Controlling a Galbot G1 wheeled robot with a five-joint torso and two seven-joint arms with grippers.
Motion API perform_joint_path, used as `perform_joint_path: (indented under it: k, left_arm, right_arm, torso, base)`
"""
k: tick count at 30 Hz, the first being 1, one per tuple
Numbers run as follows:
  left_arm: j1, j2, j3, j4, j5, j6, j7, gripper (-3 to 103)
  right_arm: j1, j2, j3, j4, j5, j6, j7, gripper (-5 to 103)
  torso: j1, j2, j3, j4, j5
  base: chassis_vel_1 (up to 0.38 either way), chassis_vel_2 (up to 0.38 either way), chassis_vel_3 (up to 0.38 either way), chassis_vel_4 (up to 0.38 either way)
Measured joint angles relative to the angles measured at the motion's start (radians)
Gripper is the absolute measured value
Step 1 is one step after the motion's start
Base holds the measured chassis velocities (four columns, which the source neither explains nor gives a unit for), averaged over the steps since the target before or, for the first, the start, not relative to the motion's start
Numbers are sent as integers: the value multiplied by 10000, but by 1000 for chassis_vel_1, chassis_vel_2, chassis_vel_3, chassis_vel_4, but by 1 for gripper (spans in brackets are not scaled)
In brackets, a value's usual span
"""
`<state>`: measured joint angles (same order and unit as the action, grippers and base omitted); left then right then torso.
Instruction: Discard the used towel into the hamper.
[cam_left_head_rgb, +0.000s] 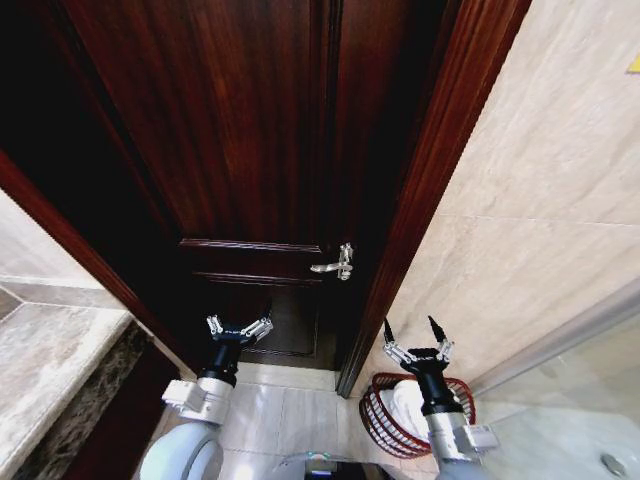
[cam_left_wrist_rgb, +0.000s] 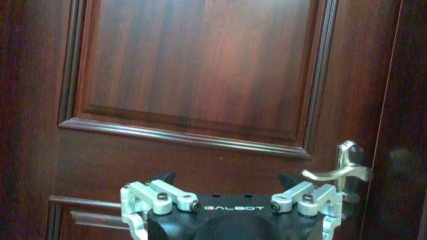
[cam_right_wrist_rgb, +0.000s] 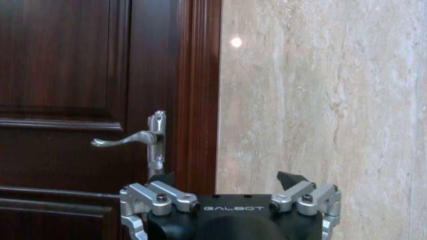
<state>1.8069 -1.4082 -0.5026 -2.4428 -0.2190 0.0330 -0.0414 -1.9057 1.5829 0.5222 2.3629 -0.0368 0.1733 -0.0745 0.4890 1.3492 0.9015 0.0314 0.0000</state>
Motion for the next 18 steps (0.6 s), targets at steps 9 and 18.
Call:
perform_joint_path:
  k: [9,18]
  left_arm:
    - [-1,-1,0,0,0,0,0,100]
    - [-1,0,0,0,0,0,0,100]
  right_arm:
    - [0,0,0,0,0,0,0,100]
    - [1,0,0,0,0,0,0,100]
  torso:
    - [2,-2,0,1,0]
    - [2,-2,0,1,-2]
  base:
    - [7,-3,-7,7]
    - [120,-140,-128,119]
